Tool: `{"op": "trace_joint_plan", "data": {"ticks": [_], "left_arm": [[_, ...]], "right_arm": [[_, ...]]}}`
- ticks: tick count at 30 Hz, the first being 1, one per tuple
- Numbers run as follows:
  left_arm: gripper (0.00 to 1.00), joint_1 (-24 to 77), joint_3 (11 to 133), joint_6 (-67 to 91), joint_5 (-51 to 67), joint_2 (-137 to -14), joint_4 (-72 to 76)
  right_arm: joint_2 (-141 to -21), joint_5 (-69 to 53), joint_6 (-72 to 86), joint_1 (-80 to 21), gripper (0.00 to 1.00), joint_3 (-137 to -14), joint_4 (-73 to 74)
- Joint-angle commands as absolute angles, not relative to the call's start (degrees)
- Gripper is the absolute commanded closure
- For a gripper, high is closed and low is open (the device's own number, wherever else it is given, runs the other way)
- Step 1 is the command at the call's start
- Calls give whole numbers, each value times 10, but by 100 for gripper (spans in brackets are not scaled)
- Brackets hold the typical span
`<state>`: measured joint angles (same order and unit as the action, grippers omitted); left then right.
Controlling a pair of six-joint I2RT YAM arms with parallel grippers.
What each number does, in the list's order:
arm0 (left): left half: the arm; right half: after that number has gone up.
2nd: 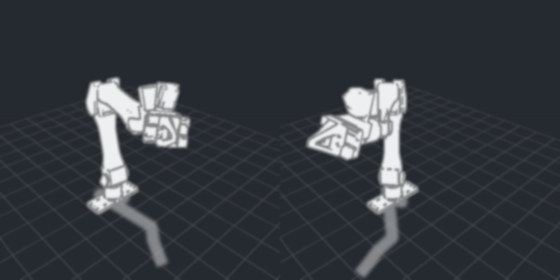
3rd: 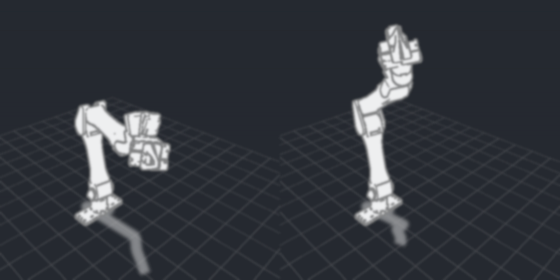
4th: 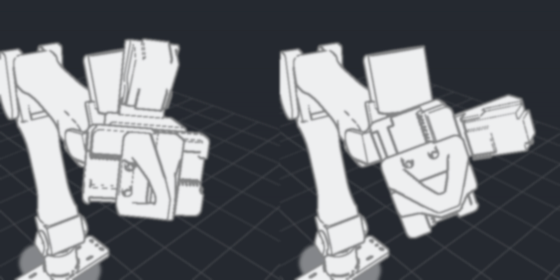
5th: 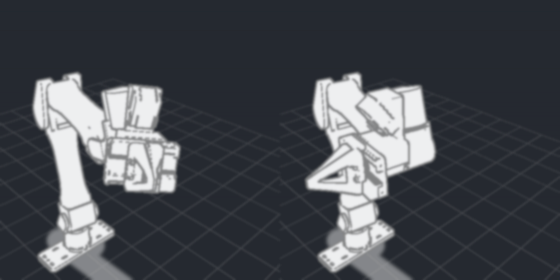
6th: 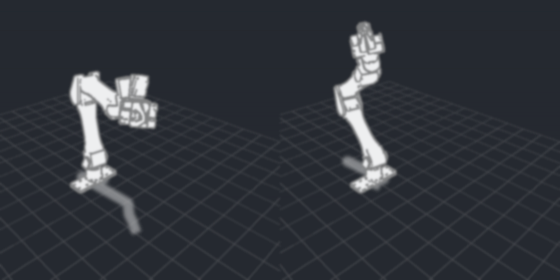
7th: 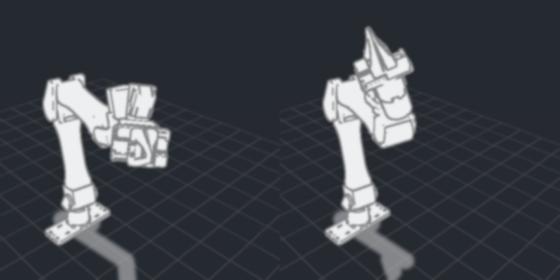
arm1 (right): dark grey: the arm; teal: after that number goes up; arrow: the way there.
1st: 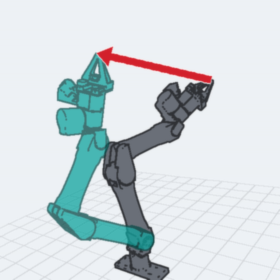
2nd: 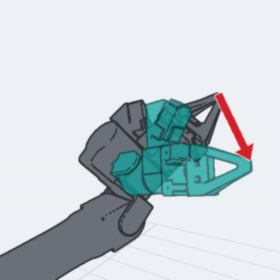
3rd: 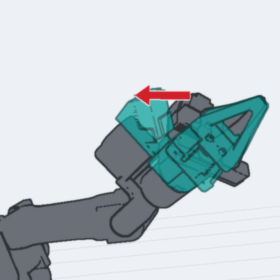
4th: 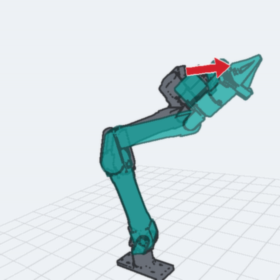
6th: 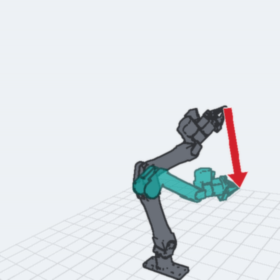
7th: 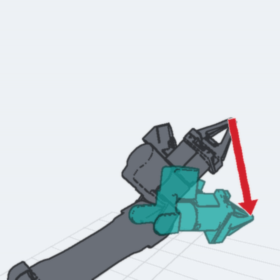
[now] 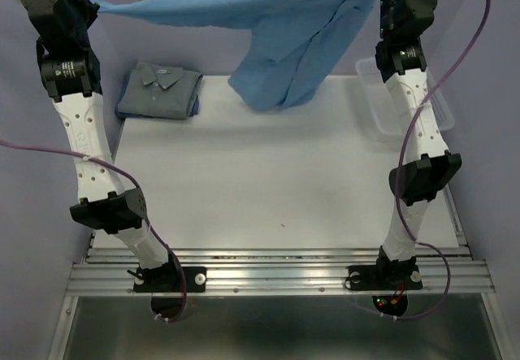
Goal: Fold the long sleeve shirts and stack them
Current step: Flatten the shirt out
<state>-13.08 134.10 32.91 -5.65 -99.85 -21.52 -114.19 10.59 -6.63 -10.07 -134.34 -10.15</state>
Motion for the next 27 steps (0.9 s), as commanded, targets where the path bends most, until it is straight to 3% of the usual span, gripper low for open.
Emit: {"op": "trace_joint_plan", "data": {"ticks": [1,12,20,27], "left_arm": [[100,-152,1345,315,-35,-968,-207],[100,-179,1236,301,-49,-820,-168],[100,-183,1252,290,-74,-789,-155],[100,-185,1273,287,-41,-881,-153]], "right_arm": [[-1135,65,-62,-113,99,-1408,-167],[-927,16,-71,-113,99,-1198,-221],[-906,13,-107,-113,99,-1209,-200],[-991,8,-99,-113,99,-1213,-195]]}}
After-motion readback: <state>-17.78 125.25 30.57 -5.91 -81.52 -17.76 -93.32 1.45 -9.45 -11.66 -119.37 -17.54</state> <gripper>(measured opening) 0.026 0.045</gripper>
